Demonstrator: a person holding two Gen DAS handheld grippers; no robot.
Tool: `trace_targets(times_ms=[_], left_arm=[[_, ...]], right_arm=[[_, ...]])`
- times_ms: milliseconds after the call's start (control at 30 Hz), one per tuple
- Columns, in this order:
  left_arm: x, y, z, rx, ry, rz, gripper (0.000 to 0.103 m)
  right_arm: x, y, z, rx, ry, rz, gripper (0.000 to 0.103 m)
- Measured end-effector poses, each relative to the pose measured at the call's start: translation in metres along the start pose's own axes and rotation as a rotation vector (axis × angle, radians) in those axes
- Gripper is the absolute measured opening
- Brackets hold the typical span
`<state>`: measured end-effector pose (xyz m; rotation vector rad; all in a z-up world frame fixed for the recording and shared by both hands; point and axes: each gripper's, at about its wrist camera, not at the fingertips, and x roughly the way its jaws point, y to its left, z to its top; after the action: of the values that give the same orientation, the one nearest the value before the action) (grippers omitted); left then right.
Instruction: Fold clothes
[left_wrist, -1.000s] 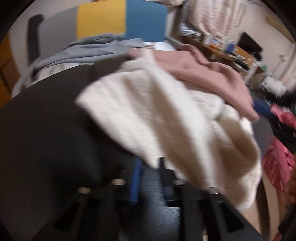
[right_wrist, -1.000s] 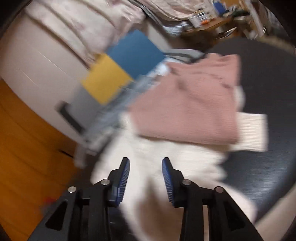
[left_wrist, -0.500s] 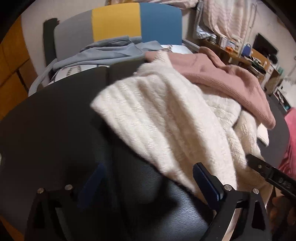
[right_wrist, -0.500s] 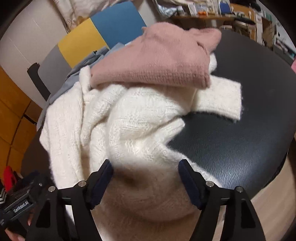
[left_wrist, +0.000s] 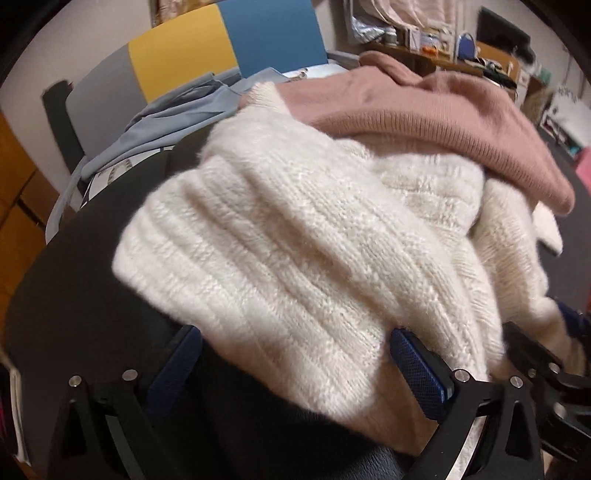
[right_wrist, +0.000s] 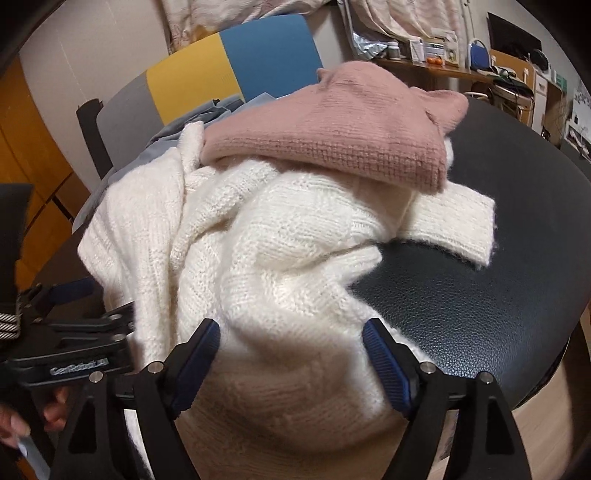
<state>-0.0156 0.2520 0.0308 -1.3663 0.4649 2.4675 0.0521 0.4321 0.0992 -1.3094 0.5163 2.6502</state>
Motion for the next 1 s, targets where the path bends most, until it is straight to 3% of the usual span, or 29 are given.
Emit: trace_targets(times_ms=[200, 1000], left_arm=[[0.006, 0.004, -0.001, -0.031, -0.005, -0.040, 0.103], [0.016, 0.000, 0.005, -0.023, 0.014, -0.057, 0.103]], right_arm=[[-0.002, -0.001, 0.000, -0.027, -0.016, -0.014, 0.085], [-0.004, -0.005, 0.003, -0.038, -0.022, -0.033, 0.086]])
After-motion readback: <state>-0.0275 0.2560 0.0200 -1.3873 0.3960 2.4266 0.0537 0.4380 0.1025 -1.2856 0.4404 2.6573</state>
